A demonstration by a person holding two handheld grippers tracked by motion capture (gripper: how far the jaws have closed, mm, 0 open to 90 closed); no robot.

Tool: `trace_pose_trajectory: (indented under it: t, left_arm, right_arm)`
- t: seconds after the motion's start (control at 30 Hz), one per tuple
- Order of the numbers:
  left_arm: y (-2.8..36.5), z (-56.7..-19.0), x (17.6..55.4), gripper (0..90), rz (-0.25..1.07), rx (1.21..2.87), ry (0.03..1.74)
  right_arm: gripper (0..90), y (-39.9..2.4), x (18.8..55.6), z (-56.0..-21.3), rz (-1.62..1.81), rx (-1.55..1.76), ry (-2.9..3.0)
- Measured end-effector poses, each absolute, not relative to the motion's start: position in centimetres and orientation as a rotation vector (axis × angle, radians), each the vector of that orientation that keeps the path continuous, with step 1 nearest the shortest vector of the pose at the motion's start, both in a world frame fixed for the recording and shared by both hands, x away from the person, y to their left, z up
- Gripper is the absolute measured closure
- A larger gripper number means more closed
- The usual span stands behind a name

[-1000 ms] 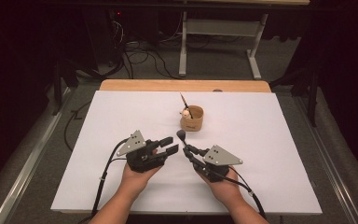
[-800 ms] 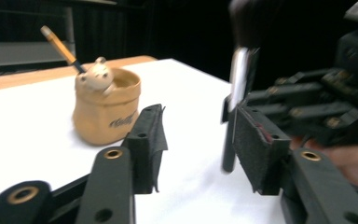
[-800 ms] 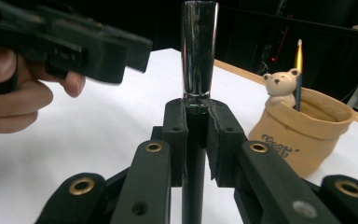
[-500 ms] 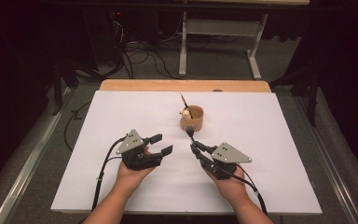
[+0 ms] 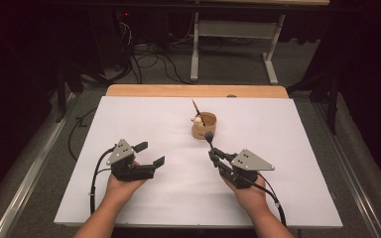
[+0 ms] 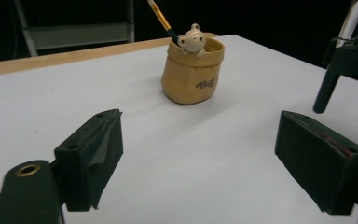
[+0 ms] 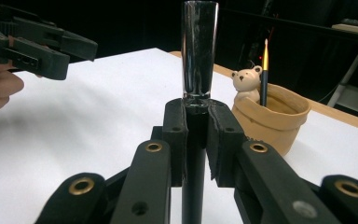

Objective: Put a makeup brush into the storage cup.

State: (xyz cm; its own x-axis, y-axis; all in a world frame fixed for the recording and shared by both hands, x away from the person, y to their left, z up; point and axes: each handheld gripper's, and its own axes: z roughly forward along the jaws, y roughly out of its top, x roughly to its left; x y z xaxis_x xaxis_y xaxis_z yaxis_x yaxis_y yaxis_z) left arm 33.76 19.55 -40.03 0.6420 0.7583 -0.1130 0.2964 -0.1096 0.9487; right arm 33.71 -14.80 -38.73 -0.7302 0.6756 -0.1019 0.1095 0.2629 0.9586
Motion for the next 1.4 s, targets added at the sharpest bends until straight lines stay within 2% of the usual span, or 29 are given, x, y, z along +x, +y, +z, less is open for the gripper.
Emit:
trace_pose_trajectory:
  t: [0.27,1.4]
  left_arm:
    - [19.8,-40.2,34.0,0.0,0.511,1.679,0.9]
    - [19.8,-40.3,33.3,0.0,0.505,1.687,0.862]
  right_arm:
    - [81.1,-15.3,34.1,-38.8,1.473,0.72,2.04]
    - [81.2,-18.9,35.0,-38.0,1.484,0.838,1.945]
